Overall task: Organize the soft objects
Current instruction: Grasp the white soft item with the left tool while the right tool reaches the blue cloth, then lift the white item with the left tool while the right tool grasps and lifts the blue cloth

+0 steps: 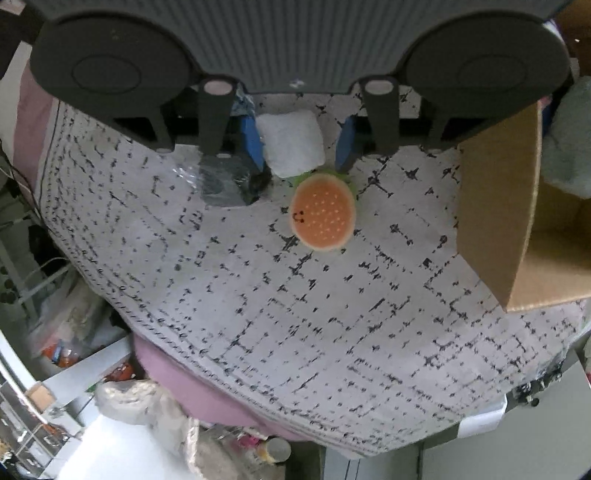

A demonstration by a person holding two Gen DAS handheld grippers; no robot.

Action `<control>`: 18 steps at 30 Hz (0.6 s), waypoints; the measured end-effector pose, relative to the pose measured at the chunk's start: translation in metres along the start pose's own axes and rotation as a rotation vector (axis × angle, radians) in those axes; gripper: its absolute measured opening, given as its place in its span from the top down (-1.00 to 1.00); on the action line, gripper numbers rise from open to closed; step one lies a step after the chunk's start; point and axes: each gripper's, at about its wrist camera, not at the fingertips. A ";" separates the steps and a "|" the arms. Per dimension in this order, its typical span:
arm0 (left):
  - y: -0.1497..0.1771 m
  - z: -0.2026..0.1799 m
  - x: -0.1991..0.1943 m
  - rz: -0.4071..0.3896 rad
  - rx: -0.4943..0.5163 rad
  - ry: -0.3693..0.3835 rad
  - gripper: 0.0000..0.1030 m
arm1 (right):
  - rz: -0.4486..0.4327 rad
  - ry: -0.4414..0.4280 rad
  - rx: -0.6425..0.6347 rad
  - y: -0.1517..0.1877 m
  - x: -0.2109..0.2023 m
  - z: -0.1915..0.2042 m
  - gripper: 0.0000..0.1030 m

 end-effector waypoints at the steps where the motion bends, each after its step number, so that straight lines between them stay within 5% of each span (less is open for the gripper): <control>1: 0.000 0.001 0.005 0.013 0.000 -0.003 0.18 | -0.001 0.000 -0.007 -0.001 0.001 0.001 -0.04; 11: -0.004 0.008 0.033 0.068 -0.055 0.028 0.17 | -0.013 0.027 -0.073 -0.004 0.012 0.012 -0.01; 14: 0.000 0.007 0.036 0.087 -0.069 0.063 0.39 | -0.019 0.051 -0.112 -0.003 0.014 0.017 0.56; 18: 0.005 0.001 0.029 0.077 -0.042 0.083 0.41 | -0.023 0.032 -0.121 0.000 0.008 0.019 0.65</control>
Point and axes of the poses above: each gripper's, at about its wrist camera, not at the fingertips, and x roughly the way its jaws point, z to its left, y to its underside, and after that the axes turned 11 degrees about y, right-handed
